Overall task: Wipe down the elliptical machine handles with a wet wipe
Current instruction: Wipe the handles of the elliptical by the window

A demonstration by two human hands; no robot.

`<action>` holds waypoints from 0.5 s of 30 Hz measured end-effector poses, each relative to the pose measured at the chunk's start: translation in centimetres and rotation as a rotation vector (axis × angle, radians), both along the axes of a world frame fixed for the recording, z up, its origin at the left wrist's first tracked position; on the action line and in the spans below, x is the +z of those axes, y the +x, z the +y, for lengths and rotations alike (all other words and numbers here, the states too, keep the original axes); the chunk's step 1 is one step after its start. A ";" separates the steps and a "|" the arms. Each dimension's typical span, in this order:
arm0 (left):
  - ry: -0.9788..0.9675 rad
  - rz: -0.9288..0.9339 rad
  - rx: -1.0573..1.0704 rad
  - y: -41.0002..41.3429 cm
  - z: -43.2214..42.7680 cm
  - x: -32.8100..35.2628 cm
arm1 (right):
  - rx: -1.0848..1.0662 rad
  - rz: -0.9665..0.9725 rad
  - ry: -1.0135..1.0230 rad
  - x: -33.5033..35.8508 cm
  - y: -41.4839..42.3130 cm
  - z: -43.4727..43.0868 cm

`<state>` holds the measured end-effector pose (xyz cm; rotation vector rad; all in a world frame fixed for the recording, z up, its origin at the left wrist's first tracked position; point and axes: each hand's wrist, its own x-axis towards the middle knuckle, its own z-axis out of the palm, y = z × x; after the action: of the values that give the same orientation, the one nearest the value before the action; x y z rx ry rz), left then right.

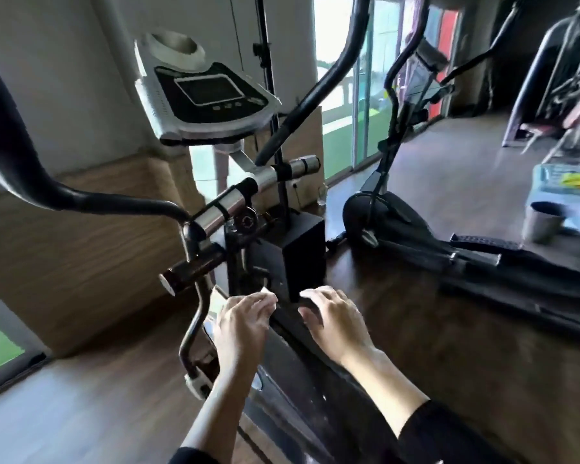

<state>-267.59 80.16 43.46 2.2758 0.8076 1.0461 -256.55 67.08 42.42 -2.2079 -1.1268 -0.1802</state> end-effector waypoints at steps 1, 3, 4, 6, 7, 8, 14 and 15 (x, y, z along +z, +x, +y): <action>-0.067 0.022 -0.048 -0.5 -0.7 -0.8 | -0.039 0.018 -0.015 -0.9 -1.5 -1.1; -0.109 0.078 -0.137 -1.5 -2.1 -2.8 | -0.132 0.038 -0.049 -2.8 -4.3 -3.5; -0.123 0.108 -0.185 -2.0 -3.1 -3.7 | -0.185 0.050 -0.070 -3.9 -5.6 -4.8; -0.162 0.156 -0.283 -2.9 -5.4 -5.3 | -0.294 0.092 -0.093 -5.7 -8.2 -7.6; -0.182 0.182 -0.330 -3.3 -6.7 -6.0 | -0.348 0.122 -0.107 -6.4 -9.6 -9.2; -0.199 0.210 -0.374 -3.8 -8.2 -6.7 | -0.399 0.151 -0.125 -7.2 -10.9 -10.8; -0.279 0.336 -0.652 -5.7 -17.7 -10.1 | -0.704 0.268 -0.177 -10.1 -17.3 -21.4; -0.291 0.355 -0.695 -5.9 -19.4 -10.4 | -0.749 0.280 -0.193 -10.3 -18.1 -23.1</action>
<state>-273.48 60.75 33.09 2.2388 0.2170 0.2004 -274.65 44.01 32.14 -2.6319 -0.1362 -0.0693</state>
